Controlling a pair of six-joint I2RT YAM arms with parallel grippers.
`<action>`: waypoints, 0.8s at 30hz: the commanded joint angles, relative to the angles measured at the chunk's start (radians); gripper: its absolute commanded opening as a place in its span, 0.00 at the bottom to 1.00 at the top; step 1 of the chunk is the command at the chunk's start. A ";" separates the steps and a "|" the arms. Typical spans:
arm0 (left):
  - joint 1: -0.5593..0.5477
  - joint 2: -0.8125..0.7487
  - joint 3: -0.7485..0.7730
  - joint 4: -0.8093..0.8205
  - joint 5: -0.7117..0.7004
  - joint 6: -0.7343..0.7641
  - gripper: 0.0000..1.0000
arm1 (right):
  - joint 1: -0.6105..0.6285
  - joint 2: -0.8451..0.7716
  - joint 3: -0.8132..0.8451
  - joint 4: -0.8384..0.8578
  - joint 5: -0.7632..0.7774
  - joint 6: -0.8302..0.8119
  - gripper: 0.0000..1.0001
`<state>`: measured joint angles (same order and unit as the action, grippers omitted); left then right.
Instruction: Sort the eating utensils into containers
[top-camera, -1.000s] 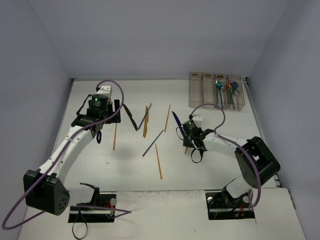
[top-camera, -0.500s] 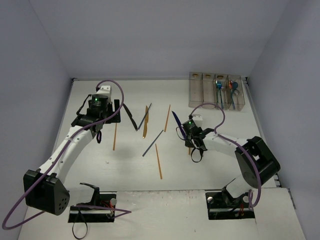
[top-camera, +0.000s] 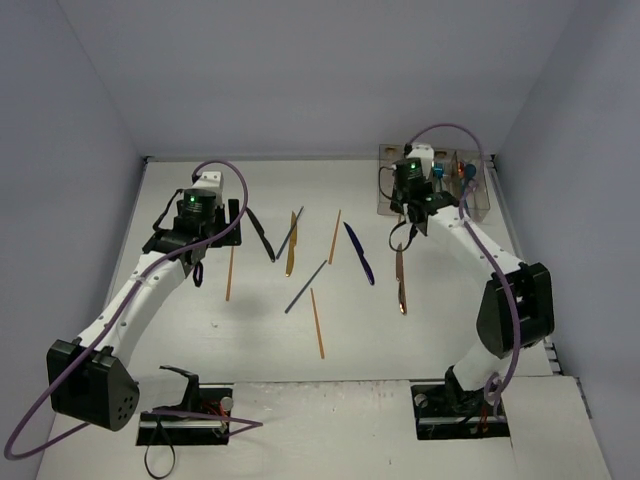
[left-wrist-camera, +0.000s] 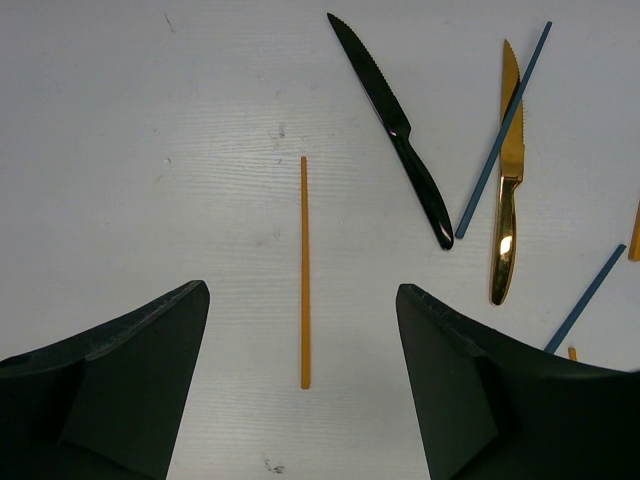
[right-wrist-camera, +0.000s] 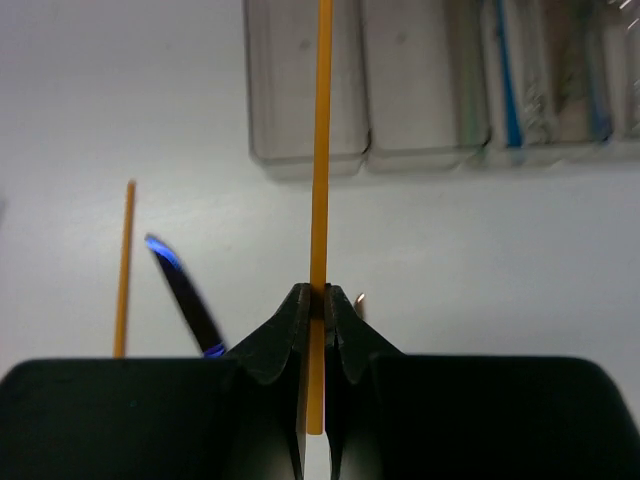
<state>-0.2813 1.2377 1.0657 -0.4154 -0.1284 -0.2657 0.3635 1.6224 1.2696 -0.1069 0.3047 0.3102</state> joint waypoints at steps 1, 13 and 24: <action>0.001 -0.024 0.040 0.034 -0.009 0.004 0.73 | -0.098 0.131 0.174 0.020 -0.037 -0.178 0.00; 0.001 -0.036 0.036 0.030 -0.035 0.018 0.73 | -0.250 0.488 0.511 0.083 -0.226 -0.350 0.00; -0.001 -0.027 0.039 0.026 -0.011 0.016 0.73 | -0.270 0.549 0.535 0.095 -0.237 -0.389 0.26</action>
<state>-0.2813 1.2369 1.0657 -0.4160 -0.1390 -0.2615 0.0948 2.2181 1.7702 -0.0600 0.0766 -0.0567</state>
